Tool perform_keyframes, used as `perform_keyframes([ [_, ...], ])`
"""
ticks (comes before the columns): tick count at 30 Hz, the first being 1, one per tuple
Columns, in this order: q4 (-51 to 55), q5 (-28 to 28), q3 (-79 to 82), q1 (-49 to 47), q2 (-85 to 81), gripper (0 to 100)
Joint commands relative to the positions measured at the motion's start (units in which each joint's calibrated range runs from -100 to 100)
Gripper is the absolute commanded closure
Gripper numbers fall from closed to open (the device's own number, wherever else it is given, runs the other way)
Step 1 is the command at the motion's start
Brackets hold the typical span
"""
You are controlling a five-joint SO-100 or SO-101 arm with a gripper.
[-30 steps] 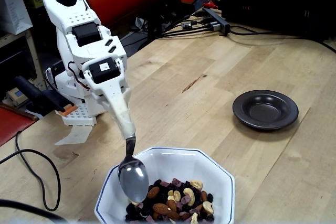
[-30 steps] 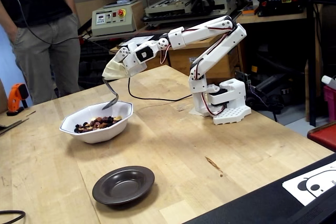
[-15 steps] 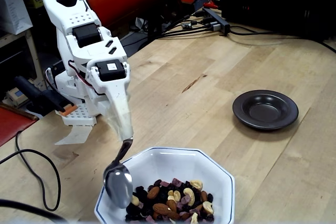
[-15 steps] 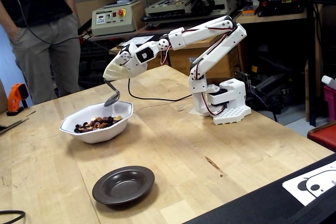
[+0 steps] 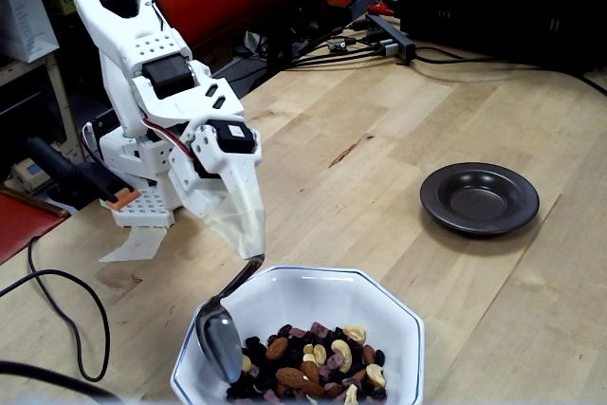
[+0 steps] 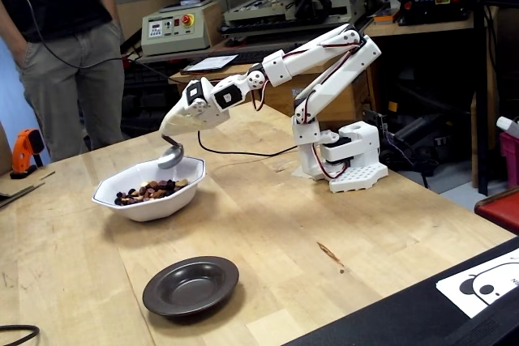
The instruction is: Use spoon to transfer food from the white bowl to brown plate
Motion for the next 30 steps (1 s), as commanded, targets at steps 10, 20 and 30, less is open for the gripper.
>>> perform_keyframes([
  [10, -16.51, 0.78, 2.74, -2.46, 9.61, 96],
  [20, -25.21, 0.78, 2.74, -2.46, 19.2, 96],
  [30, -27.9, 0.44, 2.04, -2.53, 22.88, 96],
])
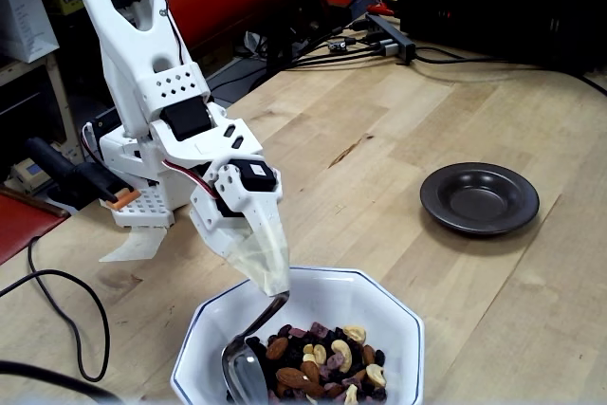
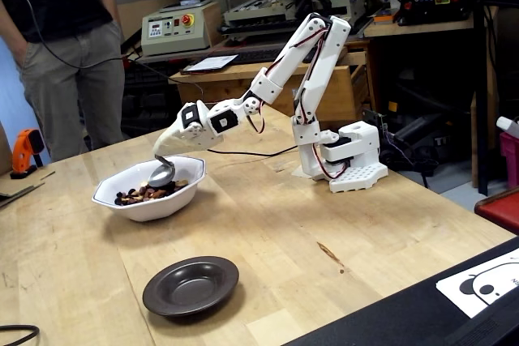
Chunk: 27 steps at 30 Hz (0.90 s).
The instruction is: Use spoon to transfer food from the white bowl to brown plate
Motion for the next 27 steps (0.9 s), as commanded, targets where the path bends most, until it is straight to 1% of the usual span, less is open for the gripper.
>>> perform_keyframes([
  [1, -1.4, -0.29, -1.5, -0.2, -0.39, 96],
  [4, -1.4, -0.29, -0.88, -0.86, -0.65, 96],
  [12, -1.16, -0.29, -1.06, -7.16, -0.39, 96],
  [19, -0.85, -0.34, -0.88, -10.27, -0.31, 96],
  [27, -1.4, 0.1, -1.5, -9.97, -0.31, 96],
])
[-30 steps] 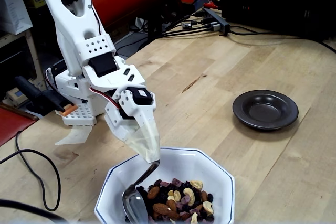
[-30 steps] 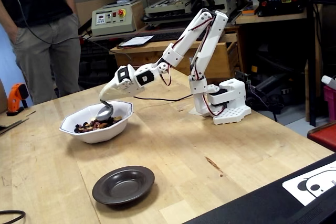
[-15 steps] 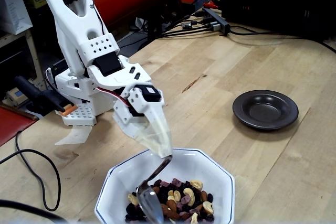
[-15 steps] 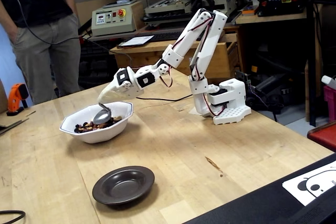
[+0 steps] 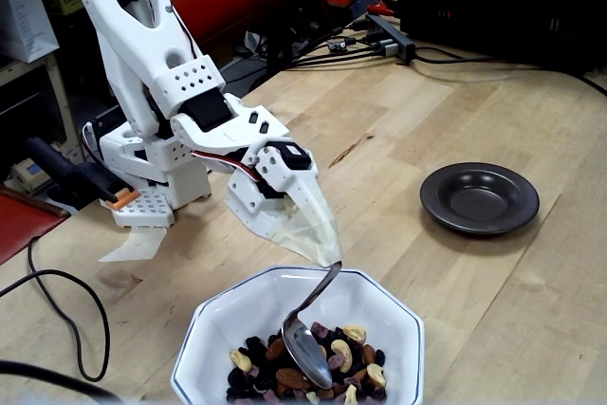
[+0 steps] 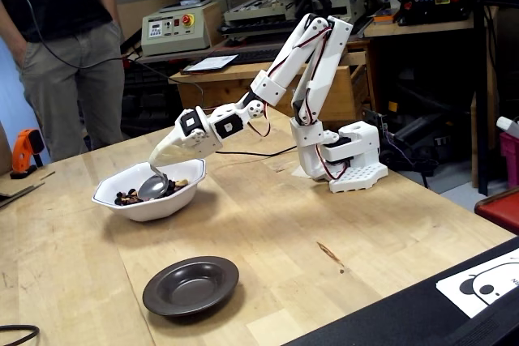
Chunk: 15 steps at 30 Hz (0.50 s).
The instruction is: Use spoon to transfer food from the white bowl to brown plate
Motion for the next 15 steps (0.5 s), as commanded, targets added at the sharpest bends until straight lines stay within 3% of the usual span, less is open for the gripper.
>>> perform_keyframes([
  [1, -1.32, 0.1, -1.5, 0.55, -0.39, 96],
  [15, -1.0, 0.15, -0.97, 11.14, -1.16, 96],
])
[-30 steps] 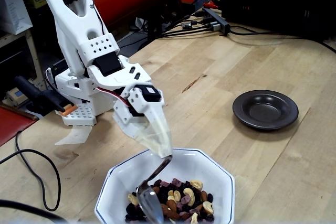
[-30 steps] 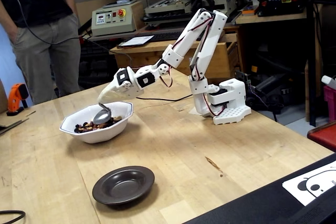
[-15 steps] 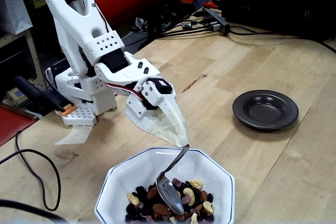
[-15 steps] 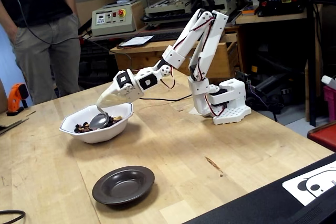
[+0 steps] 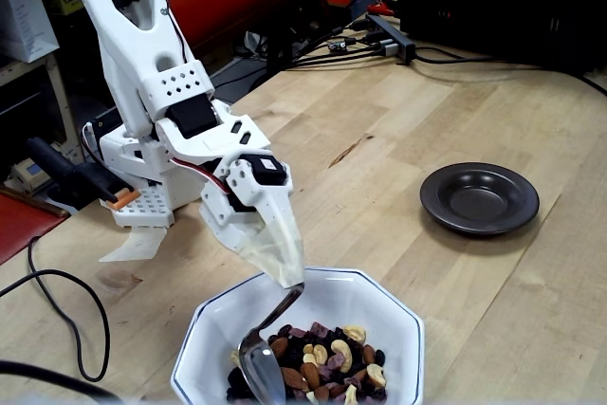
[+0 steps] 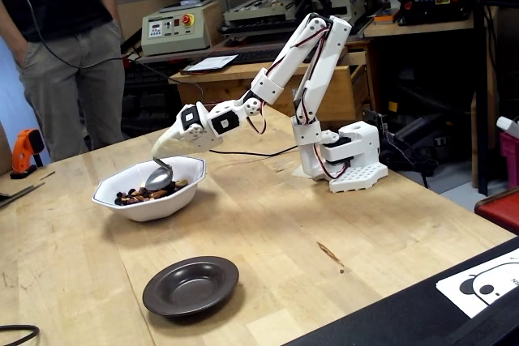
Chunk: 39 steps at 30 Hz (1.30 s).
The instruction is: Use spoon to transfer food from the white bowl to brown plate
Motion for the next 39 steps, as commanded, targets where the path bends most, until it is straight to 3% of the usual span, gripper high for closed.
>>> perform_keyframes([
  [1, -1.16, 0.15, -0.88, 2.16, -1.16, 96],
  [25, -1.87, 0.44, -0.17, 1.65, 5.94, 96],
  [33, -16.34, 3.66, 3.19, 1.5, 13.9, 96],
  [39, -21.64, 1.71, 5.49, -3.02, 17.66, 96],
])
